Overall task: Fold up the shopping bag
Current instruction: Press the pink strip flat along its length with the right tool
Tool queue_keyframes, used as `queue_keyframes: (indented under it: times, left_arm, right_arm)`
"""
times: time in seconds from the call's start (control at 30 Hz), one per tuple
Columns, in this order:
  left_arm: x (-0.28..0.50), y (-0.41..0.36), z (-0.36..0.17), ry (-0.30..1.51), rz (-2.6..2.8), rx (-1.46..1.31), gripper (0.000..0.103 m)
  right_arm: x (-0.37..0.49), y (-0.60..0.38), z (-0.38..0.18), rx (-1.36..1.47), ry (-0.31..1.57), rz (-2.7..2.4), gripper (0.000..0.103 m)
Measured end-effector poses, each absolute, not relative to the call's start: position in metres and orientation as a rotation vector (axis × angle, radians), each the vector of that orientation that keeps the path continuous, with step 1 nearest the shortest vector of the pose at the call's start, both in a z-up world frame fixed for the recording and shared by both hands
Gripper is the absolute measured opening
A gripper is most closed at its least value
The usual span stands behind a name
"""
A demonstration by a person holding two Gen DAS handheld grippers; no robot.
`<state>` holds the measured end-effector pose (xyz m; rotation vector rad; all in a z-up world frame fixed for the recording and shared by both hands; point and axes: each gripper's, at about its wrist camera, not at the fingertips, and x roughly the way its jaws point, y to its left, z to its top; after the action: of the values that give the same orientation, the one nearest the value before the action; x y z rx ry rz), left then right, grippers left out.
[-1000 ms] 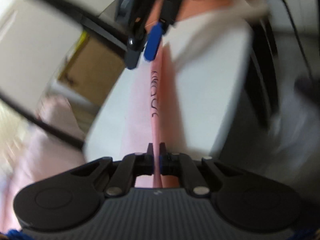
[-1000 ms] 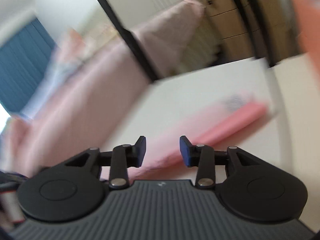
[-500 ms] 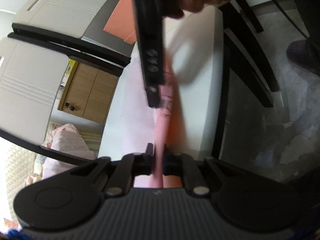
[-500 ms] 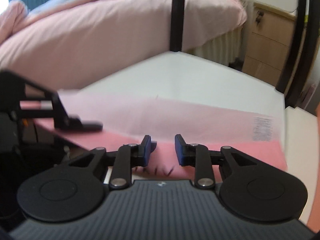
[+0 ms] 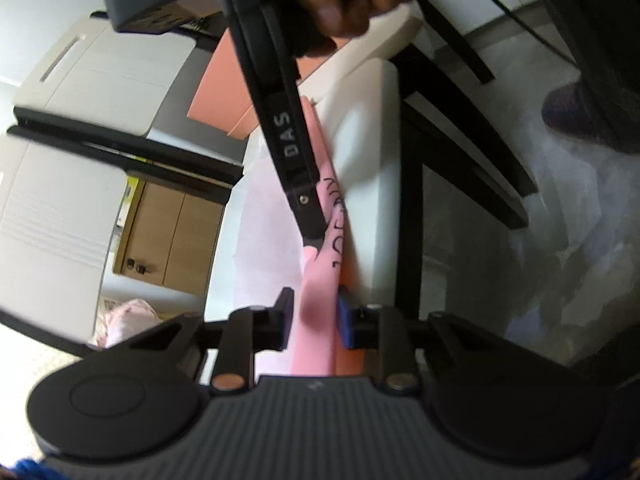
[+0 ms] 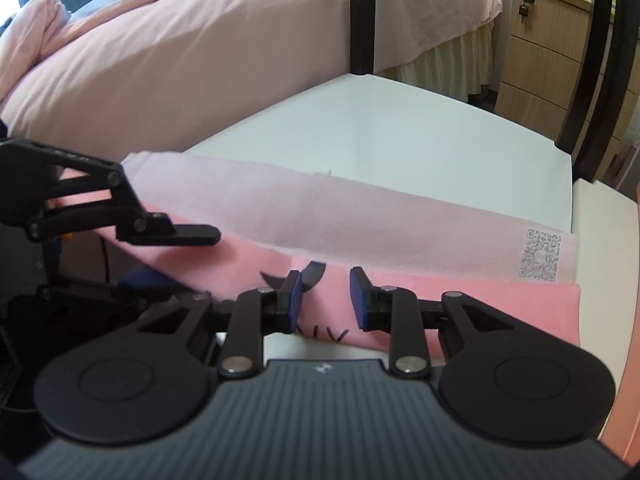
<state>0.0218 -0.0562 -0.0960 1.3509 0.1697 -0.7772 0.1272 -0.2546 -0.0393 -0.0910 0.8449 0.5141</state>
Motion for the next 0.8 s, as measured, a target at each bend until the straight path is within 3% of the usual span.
queue_keyframes:
  times: [0.2,0.4,0.57,0.7,0.8]
  left_arm:
    - [0.031,-0.056,-0.083,0.309,-0.843,1.245,0.007]
    - [0.091,-0.04,-0.032,0.722,-0.955,0.721,0.005]
    - [0.152,-0.01,-0.032,1.077,-0.984,0.203,0.004]
    - [0.177,0.006,-0.045,1.201,-0.951,0.025,0.004]
    - [0.179,0.005,-0.044,1.193,-0.937,0.045,0.004]
  right_arm:
    - [0.114,-0.262,-0.033,-0.027,0.823,0.534,0.03]
    - [0.099,-0.283,-0.003,0.058,0.606,0.527,0.03]
    - [0.102,-0.285,0.001,0.053,0.492,0.558,0.031]
    - [0.116,-0.27,-0.016,0.015,0.541,0.606,0.03]
    - [0.125,-0.256,-0.032,-0.05,0.57,0.625,0.029]
